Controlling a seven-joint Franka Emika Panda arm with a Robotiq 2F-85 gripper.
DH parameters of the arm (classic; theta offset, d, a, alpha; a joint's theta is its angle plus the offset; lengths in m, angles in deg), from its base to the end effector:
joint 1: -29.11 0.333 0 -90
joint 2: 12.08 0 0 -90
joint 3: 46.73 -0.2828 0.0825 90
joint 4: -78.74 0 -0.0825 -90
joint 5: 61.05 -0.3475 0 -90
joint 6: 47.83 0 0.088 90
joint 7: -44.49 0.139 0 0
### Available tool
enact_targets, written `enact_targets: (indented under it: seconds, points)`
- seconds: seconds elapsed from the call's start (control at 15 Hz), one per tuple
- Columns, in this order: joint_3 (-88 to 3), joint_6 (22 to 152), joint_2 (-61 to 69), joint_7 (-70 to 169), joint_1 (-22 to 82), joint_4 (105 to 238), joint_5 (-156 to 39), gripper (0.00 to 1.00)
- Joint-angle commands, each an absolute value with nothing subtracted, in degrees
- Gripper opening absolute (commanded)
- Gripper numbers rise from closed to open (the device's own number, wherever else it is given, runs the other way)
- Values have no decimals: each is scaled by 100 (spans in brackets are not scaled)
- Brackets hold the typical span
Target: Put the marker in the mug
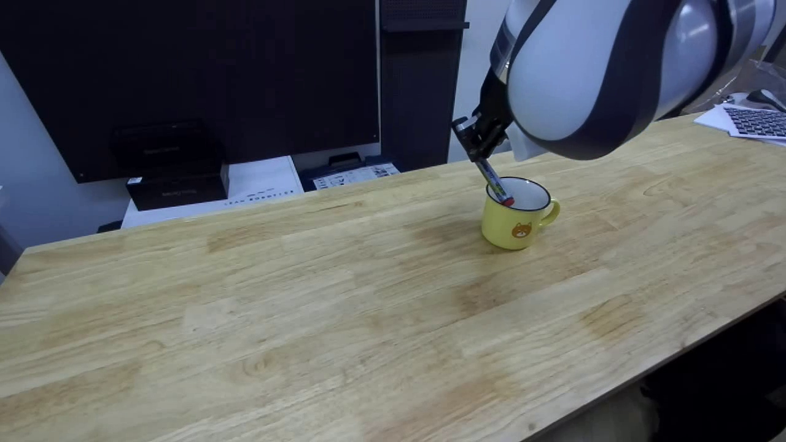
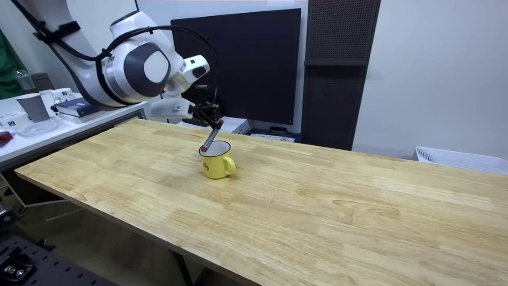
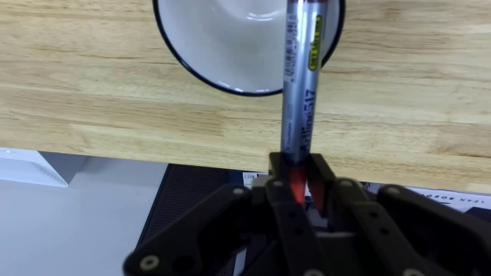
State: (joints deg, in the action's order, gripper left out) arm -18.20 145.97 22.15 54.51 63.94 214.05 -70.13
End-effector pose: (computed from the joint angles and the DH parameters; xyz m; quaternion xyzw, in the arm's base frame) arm 0.5243 0.0254 0.1454 0.9593 -0.0411 0.2660 0.0849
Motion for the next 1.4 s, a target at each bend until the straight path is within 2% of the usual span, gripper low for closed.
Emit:
enact_targets:
  seconds: [0.0, 0.13, 0.73, 1.33]
  points:
    - [-1654, 15025, 2124, 4976, 6668, 21733, -7574, 5]
    - [-1712, 15177, 2095, 4736, 6665, 21810, -7823, 5]
    - [-888, 15007, 2146, 4198, 7813, 21906, -8641, 5]
    - [-1276, 15004, 1956, 4171, 6971, 21912, -8112, 5]
